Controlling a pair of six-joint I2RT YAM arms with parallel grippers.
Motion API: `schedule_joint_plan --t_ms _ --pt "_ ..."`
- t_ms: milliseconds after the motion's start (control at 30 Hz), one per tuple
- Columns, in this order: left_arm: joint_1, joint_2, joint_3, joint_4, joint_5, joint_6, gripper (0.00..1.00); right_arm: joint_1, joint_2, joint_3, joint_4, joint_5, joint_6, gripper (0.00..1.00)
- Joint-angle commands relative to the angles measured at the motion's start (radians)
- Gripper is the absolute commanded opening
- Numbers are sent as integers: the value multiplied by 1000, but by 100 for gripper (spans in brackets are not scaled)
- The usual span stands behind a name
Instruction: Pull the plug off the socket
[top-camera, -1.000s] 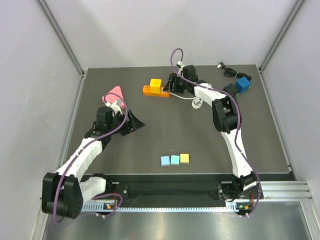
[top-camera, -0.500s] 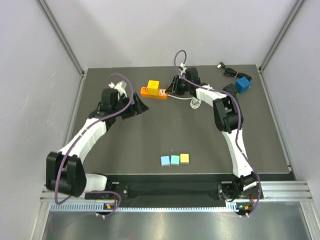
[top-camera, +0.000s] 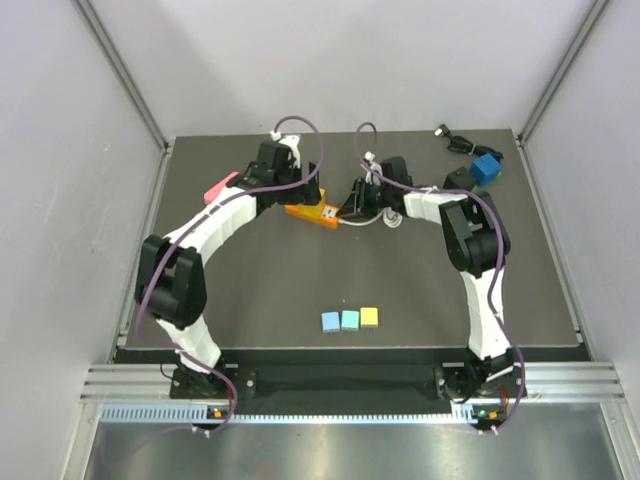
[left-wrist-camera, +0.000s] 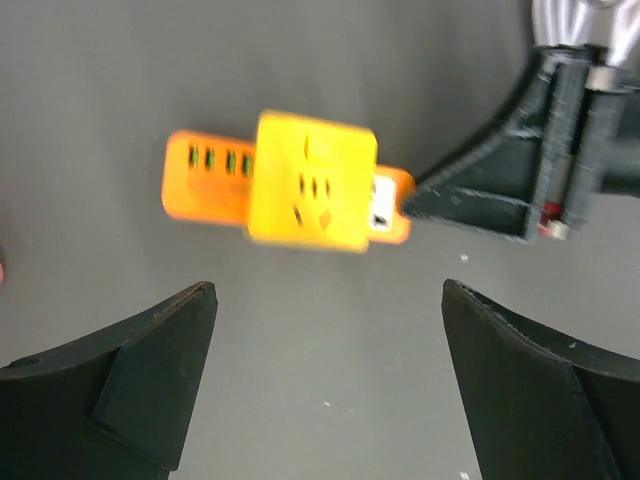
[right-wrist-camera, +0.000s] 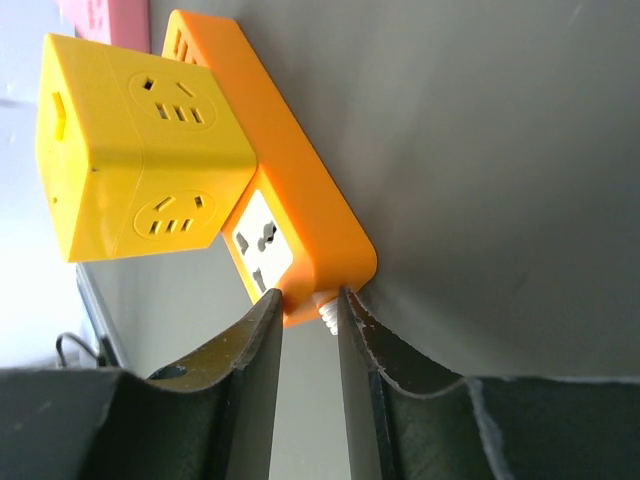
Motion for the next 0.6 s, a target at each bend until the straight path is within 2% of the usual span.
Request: schedule_joint_plan --t_ms 0,167,567 --pt "-21 63 103 -70 -49 112 98 3 -80 -50 4 -68 -52 29" --pt "-23 159 185 -148 -44 180 97 -5 -92 -84 7 -109 -59 29" --pt "-24 232 177 -110 -21 183 88 -6 -103 -90 -3 -100 -60 29"
